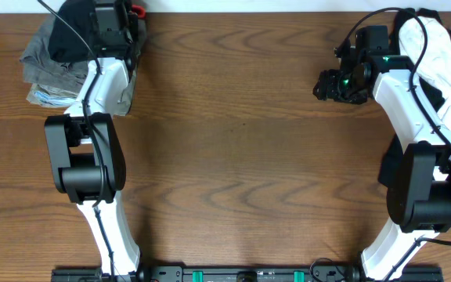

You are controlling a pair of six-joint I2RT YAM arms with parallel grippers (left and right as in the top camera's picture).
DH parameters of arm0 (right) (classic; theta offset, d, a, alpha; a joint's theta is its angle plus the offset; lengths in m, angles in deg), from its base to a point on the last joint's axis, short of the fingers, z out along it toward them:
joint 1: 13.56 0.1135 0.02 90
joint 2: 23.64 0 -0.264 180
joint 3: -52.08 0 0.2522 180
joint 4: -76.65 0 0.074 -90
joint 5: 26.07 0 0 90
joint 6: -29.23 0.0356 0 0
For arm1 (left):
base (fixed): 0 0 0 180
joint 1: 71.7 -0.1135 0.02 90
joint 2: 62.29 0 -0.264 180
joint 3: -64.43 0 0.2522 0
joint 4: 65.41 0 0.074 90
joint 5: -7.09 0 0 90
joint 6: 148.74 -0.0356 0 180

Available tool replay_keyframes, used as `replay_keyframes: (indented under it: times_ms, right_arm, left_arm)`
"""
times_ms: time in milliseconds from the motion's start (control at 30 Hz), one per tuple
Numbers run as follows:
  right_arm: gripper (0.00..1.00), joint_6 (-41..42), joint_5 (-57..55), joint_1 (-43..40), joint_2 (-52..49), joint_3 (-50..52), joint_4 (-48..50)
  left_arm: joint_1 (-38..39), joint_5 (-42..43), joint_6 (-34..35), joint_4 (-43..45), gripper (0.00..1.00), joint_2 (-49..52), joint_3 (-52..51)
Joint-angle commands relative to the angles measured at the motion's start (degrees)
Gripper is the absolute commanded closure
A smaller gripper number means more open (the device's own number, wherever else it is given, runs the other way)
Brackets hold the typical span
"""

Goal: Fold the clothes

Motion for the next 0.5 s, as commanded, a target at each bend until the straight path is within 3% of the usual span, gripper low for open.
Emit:
replay_keyframes:
  times_ms: [0, 133, 200, 233, 467]
  right_arm:
    - [0.36, -1.18, 0.04, 0.46, 0.33, -0.72, -0.28]
    - [0.36, -1.49, 0.04, 0.46, 0.33, -0.72, -0.66]
    - [0.35, -1.49, 0.04, 0.48, 0.33, -0.72, -0.57]
    - [0.35, -1.46, 0.04, 0.52, 0.33, -0.72, -0.52]
    - [0.36, -1.46, 0.04, 0.63, 0.33, -0.72, -0.66]
  left_arm:
    - [-0.48, -1.03, 1.97, -0.22, 0.84, -0.48, 1.16]
    - [-1.03, -2.23, 1.92, -0.22, 0.85, -0.48, 1.16]
    - [-1.25, -2.23, 1.95, 0.15, 0.94, -0.48, 1.16]
    - [-1.25, -2.27, 1.92, 0.74, 0.94, -0.50, 1.16]
    - [-3.69, -7.87, 1.18, 13.90, 0.94, -4.28, 2.34]
